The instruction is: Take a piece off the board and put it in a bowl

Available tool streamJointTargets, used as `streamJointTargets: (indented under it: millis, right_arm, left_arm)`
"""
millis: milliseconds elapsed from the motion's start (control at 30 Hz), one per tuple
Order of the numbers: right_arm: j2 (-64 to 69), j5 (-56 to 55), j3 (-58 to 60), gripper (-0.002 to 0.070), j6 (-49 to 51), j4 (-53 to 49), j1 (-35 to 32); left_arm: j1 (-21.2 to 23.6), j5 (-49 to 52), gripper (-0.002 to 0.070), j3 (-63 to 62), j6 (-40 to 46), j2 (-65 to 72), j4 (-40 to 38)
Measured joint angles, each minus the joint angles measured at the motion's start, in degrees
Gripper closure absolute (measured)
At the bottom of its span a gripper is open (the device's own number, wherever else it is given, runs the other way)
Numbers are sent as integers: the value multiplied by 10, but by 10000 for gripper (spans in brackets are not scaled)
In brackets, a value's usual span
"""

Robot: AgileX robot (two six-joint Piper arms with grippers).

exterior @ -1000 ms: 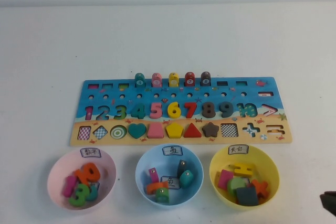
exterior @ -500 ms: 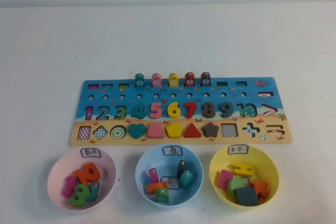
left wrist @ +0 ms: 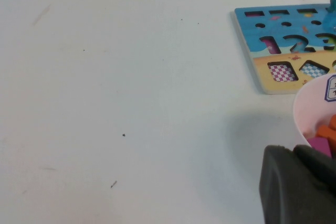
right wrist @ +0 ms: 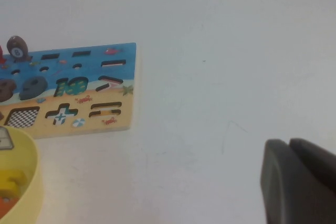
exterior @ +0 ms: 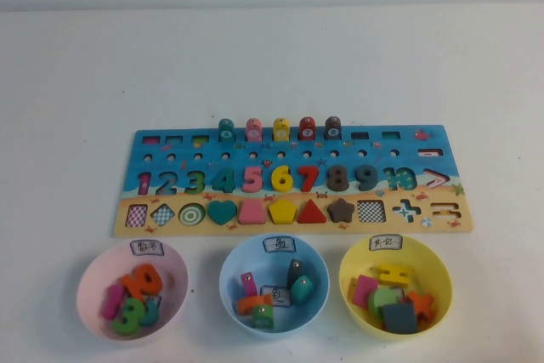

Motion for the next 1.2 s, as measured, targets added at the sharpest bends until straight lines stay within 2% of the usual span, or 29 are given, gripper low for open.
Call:
streamJointTargets:
  millis: [167,400,1200]
  right_arm:
    - [0,0,0,693,-18,-1,0]
    - [0,3,0,693,-190,108,0]
    - [0,23,0,694,-211,125,0]
  left_arm:
    - [0,0,679,0,0,0,0]
    - [0,0,680,0,0,0,0]
    - [0,0,679,0,0,0,0]
